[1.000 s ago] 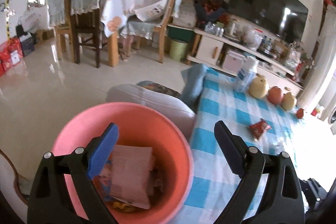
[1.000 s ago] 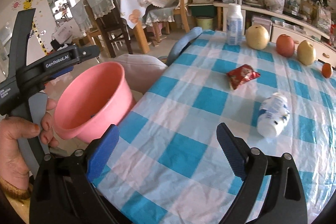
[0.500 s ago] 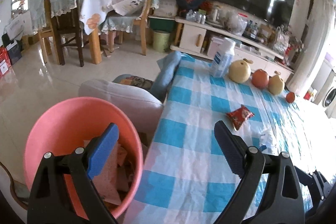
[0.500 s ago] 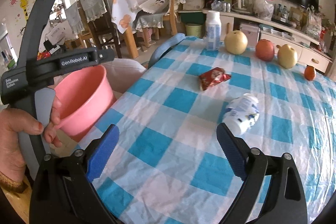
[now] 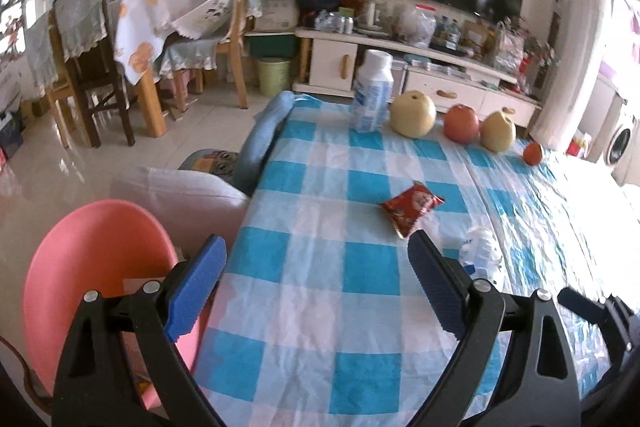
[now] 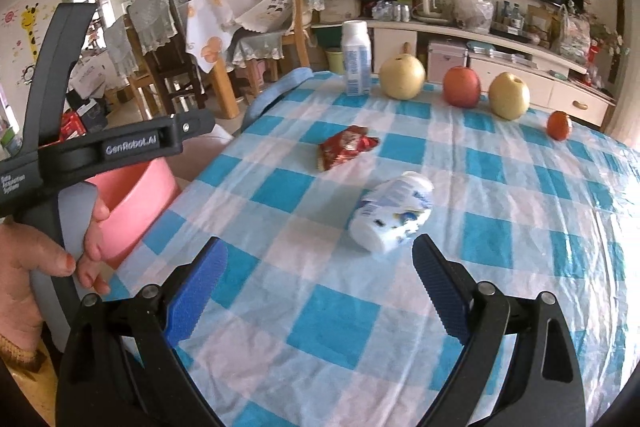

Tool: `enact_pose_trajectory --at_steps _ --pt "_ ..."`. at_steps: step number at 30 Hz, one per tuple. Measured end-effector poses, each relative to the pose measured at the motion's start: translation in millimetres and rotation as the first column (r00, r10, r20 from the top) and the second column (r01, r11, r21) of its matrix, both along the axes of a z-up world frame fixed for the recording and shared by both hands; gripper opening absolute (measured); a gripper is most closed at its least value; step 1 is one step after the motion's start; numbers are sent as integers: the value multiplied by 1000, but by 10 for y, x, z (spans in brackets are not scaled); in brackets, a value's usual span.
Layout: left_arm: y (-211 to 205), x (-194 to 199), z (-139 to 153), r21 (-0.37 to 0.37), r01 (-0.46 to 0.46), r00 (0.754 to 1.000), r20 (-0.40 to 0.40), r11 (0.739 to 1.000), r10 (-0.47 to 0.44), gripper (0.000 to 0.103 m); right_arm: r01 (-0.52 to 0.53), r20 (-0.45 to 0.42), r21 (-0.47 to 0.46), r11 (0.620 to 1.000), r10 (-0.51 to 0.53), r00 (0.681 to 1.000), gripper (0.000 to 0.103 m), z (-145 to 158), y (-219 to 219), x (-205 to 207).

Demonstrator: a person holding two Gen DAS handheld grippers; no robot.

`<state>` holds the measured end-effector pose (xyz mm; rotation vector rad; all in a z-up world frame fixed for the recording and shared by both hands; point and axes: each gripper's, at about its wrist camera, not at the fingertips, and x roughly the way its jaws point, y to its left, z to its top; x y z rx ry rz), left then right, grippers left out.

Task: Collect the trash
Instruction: 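Move both open tools from the pink bucket back over the table, then grasp the white MAGICDAY yogurt bottle with left tool while right tool grasps the red wrapper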

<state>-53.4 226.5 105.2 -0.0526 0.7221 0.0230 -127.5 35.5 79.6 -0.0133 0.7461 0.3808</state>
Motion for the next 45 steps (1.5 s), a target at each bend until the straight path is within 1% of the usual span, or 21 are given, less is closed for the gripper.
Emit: enact_pose_trajectory --at_steps 6,10,16,22,26,27,30,32,34,36,38,42,45 --pt "-269 69 -58 20 69 997 -19 997 -68 93 34 -6 -23 999 -34 999 93 -59 -203 54" --pt "-471 79 -82 38 139 990 -19 990 -139 93 61 -6 -32 998 -61 998 93 -82 -353 92" --pt "-732 112 -126 17 242 970 -30 970 -242 93 132 -19 -8 991 -132 991 93 -99 -691 205" --pt "-1069 177 -291 59 335 940 -81 940 -330 93 197 -21 17 980 -196 980 93 -78 -1029 311" --pt "-1281 217 -394 89 380 922 -113 921 -369 93 237 -33 31 971 -236 971 93 -89 -1248 386" --pt "-1329 237 -421 86 389 918 -122 917 -378 93 251 -40 39 967 -249 968 93 -97 -1320 414" --pt "-1411 308 -487 53 401 910 -143 915 -390 93 274 -58 59 960 -271 961 93 -117 -1448 476" --pt "-1443 375 -534 31 397 909 -152 917 -388 93 285 -71 71 956 -280 957 93 -124 -1515 512" --pt "-1476 430 -582 33 389 911 -164 921 -379 92 290 -78 86 953 -284 956 93 -126 -1575 547" --pt "-1519 494 -649 27 381 910 -187 924 -370 89 293 -83 92 952 -286 955 93 -134 -1611 576" --pt "-1566 547 -714 41 372 911 -208 927 -356 84 293 -92 97 951 -285 954 93 -149 -1632 604" --pt "-1625 636 -819 63 355 911 -248 933 -329 79 288 -111 105 952 -276 955 93 -194 -1660 671" --pt "-1652 673 -846 76 349 913 -255 934 -320 76 283 -128 111 953 -269 955 93 -235 -1671 711"
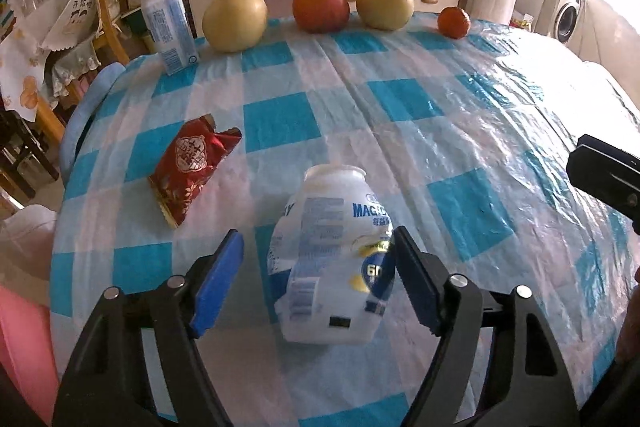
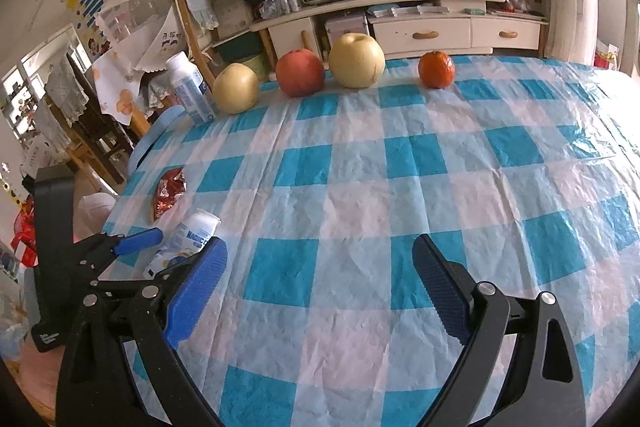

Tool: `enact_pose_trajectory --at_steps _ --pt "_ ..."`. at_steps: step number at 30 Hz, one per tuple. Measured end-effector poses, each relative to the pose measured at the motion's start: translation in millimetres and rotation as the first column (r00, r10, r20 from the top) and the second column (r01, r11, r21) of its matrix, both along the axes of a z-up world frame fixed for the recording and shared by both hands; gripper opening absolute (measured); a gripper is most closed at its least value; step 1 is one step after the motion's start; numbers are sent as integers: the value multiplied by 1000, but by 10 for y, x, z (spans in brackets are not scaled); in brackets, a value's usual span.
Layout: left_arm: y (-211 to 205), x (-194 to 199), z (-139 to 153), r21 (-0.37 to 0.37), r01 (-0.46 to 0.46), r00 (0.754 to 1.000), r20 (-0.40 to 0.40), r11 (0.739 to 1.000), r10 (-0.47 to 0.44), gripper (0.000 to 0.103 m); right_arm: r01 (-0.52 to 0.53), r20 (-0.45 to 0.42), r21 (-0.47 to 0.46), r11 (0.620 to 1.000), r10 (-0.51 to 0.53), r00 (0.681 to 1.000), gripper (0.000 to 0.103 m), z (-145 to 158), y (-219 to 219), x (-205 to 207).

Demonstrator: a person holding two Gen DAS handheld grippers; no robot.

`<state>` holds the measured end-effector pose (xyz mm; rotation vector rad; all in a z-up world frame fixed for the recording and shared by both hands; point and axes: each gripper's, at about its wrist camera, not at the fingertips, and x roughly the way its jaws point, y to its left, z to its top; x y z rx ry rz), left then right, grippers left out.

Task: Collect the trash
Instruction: 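Grasp the white MAGICDAY yogurt bottle with left tool while right tool grasps the red wrapper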

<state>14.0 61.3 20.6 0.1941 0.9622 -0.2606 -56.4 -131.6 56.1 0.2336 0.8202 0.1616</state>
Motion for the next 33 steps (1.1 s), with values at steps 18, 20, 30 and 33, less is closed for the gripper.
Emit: enact_pose_trajectory --at_steps 18,20,30,33 --pt "277 41 0 -157 -18 999 -48 987 11 34 -83 -76 -10 997 82 994 93 -275 247 163" --pt "314 30 30 -177 -20 999 -47 984 12 32 -101 -78 -22 995 99 992 93 -293 316 155" --pt "687 -74 244 -261 -64 998 -7 963 64 31 -206 -69 -38 978 203 977 93 -340 673 132" --pt "815 -101 304 -282 -81 996 7 956 86 31 -230 -80 -30 973 227 971 93 -381 788 129"
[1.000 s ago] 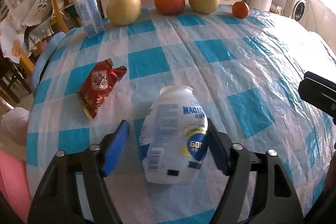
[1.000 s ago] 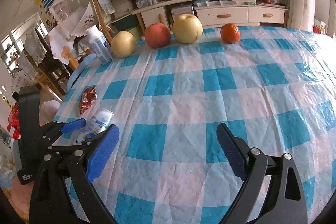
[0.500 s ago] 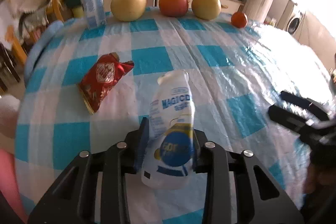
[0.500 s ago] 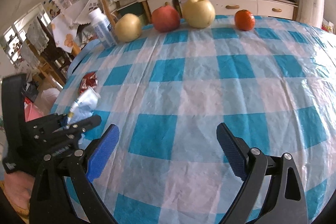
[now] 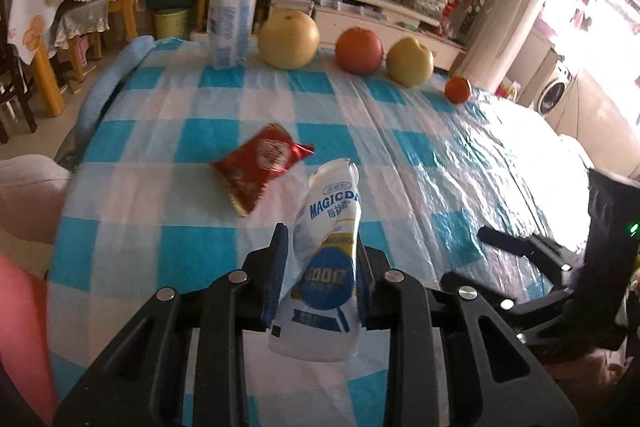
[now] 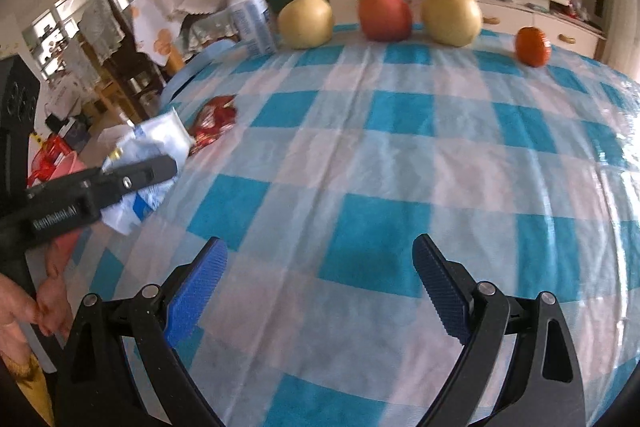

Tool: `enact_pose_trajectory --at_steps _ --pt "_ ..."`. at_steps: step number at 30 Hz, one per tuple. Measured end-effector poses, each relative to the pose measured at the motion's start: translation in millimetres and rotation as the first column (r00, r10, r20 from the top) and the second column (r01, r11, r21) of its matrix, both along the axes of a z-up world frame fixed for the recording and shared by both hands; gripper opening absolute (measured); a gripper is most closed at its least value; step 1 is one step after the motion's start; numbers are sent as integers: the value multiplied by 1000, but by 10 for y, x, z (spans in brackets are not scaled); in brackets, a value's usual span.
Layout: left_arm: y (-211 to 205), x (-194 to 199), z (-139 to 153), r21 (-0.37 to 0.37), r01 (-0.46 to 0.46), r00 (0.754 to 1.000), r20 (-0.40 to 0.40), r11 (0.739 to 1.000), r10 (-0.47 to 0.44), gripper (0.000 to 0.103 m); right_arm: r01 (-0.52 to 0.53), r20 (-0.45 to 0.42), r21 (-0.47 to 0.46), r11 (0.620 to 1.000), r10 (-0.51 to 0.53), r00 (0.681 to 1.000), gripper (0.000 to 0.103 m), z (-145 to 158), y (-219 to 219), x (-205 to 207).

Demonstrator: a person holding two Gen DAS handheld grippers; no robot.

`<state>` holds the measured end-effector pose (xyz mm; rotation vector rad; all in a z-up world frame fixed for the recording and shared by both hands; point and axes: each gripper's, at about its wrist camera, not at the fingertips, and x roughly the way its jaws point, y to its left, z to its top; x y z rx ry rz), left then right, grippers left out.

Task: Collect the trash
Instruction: 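Grasp the white MAGICDAY yogurt bottle with left tool while right tool grasps the red wrapper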

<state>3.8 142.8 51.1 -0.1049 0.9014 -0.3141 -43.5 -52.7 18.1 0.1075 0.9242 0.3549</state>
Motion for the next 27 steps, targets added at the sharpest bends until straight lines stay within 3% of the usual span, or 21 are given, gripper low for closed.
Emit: enact_pose_trajectory --at_steps 10,18,27 --pt "496 -107 156 -38 -93 995 42 995 95 31 -71 9 39 997 71 997 93 19 424 152" --pt "799 -167 248 -63 -155 985 69 986 160 31 -135 74 -29 990 137 988 93 148 953 639" --pt "962 -186 274 -66 -196 976 79 978 201 31 -143 1 -105 984 144 990 93 -40 1309 1131"
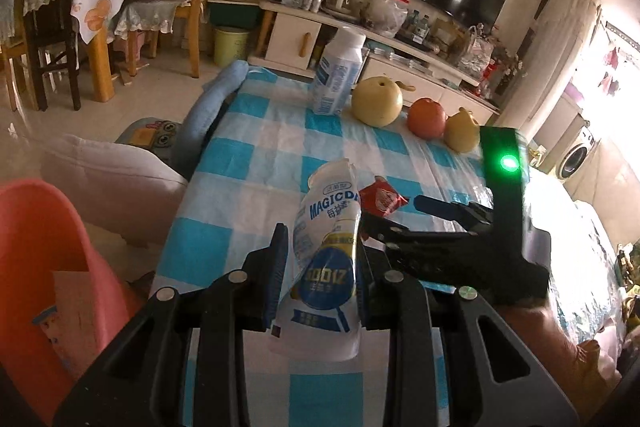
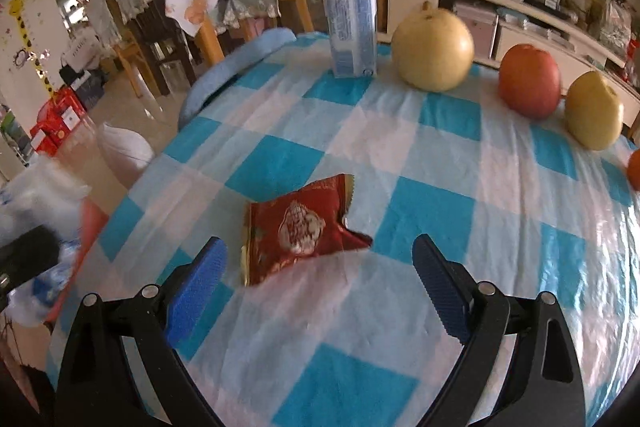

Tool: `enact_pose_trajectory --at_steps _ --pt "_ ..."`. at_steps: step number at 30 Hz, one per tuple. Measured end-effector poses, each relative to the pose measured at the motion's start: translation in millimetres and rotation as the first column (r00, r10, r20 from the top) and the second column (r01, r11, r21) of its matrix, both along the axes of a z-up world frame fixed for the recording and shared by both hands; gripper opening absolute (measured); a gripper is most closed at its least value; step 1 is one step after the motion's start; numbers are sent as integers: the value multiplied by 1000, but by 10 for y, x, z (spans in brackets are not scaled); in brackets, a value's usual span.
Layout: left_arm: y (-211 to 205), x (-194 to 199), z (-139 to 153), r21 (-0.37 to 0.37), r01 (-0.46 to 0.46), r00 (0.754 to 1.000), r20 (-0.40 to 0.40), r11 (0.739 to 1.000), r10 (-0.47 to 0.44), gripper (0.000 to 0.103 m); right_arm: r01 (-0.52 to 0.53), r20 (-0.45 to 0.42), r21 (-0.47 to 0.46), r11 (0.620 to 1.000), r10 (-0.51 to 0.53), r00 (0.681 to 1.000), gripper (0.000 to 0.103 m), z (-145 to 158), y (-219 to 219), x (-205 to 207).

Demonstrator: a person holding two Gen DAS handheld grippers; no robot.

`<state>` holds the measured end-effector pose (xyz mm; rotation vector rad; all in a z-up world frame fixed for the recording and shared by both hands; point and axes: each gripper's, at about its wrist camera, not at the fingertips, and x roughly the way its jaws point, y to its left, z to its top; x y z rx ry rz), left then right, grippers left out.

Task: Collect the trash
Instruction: 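Grasp the white MAGICDAY yogurt bottle with left tool while right tool grasps the red wrapper, then drop the MAGICDAY bottle into the pink bucket with left tool while right tool drops the red wrapper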

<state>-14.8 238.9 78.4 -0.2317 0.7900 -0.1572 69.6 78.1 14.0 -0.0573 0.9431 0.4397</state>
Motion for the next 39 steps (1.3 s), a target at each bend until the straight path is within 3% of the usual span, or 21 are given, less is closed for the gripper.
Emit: enact_pose_trajectory --at_steps 5,10,17,29,39 --pt "40 -3 -1 16 -14 1000 0 1000 14 31 -2 21 -32 999 2 1000 93 -55 86 43" --pt "54 -9 -3 28 -21 1000 0 999 21 31 -8 67 -97 995 14 998 68 -54 181 -4" --pt "90 -35 9 50 -30 1000 8 998 30 31 -21 91 -96 995 30 995 52 -31 192 -97" --pt "215 -128 89 86 -62 998 31 994 60 31 -18 156 -80 997 30 987 51 99 275 -439" --pt "436 -253 202 87 -102 994 58 991 97 31 -43 201 -43 998 50 978 51 398 437 -778"
